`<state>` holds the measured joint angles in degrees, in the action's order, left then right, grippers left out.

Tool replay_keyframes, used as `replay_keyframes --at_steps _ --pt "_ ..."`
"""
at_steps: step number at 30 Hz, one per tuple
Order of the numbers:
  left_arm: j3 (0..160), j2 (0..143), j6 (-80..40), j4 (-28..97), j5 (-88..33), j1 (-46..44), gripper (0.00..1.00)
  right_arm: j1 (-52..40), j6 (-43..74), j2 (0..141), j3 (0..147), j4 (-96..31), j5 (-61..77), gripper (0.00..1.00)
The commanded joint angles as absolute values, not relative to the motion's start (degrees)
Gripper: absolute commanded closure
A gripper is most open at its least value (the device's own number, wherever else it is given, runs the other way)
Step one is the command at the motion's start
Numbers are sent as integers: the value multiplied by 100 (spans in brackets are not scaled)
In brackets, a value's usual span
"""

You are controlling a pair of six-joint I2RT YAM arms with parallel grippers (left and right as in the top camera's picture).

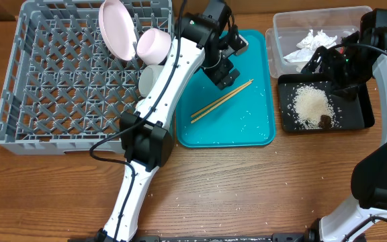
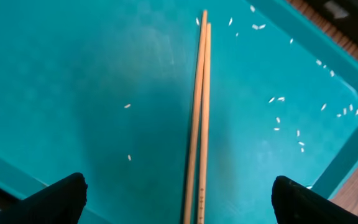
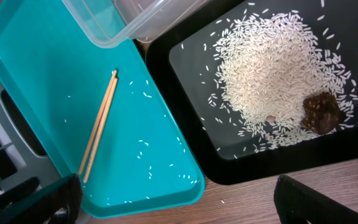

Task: Sort waste into correct bins and load items into the dishwasher
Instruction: 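Move the left gripper to the wooden chopsticks on the tray, then close the left gripper on one chopstick and lift it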

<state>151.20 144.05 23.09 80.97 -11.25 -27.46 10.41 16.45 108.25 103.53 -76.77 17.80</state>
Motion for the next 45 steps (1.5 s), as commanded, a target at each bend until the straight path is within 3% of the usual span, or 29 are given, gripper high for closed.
replay_keyframes --at_steps 1,18,29,36,45 --pt "15111 14654 2604 8119 -954 -2834 5 1052 1645 10641 10486 -7660 1802 0" --pt "15111 15015 3197 7841 -851 -2858 8 1052 1647 10641 10486 -7660 1802 0" --pt "15111 15181 3262 7791 -384 -2858 21 1052 1647 10639 10486 -7660 1802 0" --pt "15111 15434 3267 7795 -403 -2860 17 1052 1647 10639 10486 -7660 1802 0" --pt "15111 15565 3269 7929 -449 -2858 18 1052 1647 10639 10486 -7660 1802 0"
